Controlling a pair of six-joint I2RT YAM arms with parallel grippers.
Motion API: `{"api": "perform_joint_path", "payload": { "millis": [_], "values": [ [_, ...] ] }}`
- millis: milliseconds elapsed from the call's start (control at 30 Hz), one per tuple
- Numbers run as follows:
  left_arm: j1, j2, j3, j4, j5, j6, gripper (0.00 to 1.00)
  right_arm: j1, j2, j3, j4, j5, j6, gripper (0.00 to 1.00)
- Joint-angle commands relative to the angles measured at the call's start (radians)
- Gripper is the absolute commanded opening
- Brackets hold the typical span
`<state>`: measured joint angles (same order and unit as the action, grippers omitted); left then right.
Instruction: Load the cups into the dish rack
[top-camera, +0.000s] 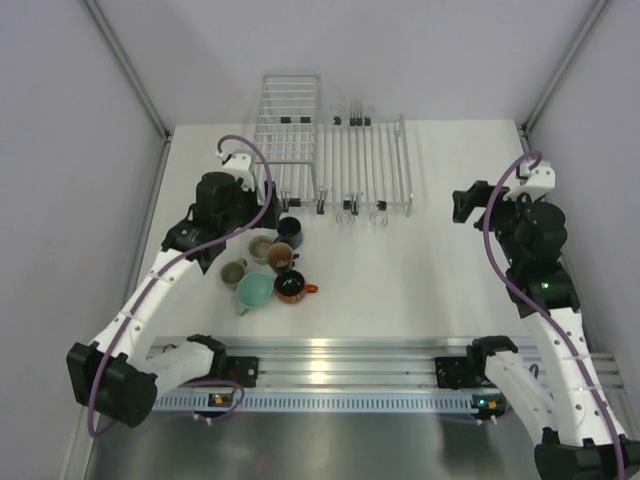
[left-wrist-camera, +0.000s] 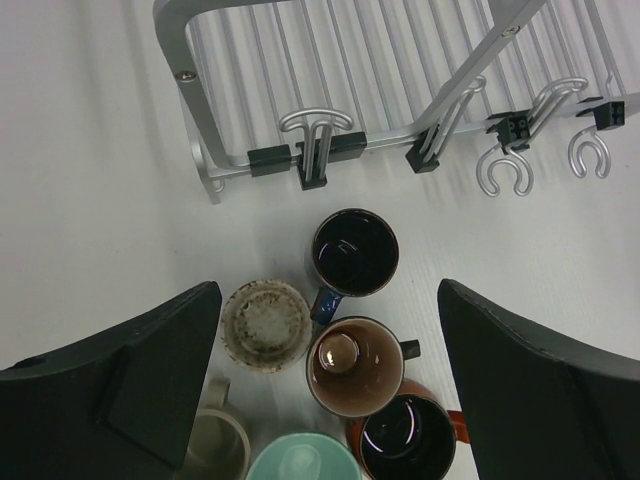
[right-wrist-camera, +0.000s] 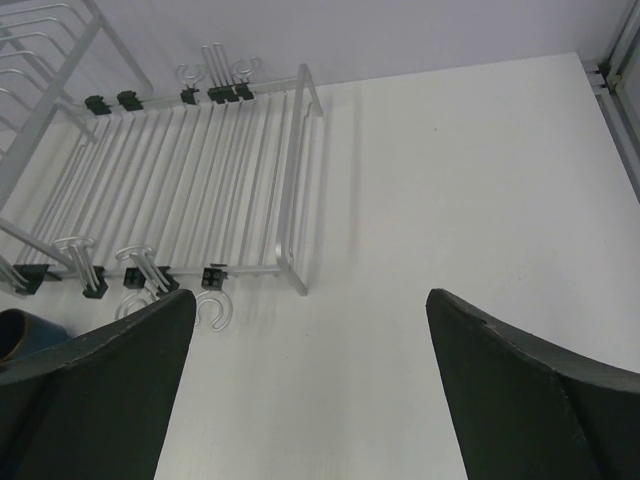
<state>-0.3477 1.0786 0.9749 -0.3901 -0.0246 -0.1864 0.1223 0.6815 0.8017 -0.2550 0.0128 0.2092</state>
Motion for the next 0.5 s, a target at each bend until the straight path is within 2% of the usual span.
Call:
{"api": "perform_joint_path", "payload": {
  "millis": [0,467],
  "values": [
    [0.001,0.003,0.025,0.016,0.055,0.036,0.95,0.011,0.006,0.017,0.02,-0.007,-0.01,1.0],
    [0.001,0.187,0.048,-0.033,0.155,0.062,0.9,0.013,0.012,0.028,0.005,-0.004,-0.004,0.99]
  ]
}}
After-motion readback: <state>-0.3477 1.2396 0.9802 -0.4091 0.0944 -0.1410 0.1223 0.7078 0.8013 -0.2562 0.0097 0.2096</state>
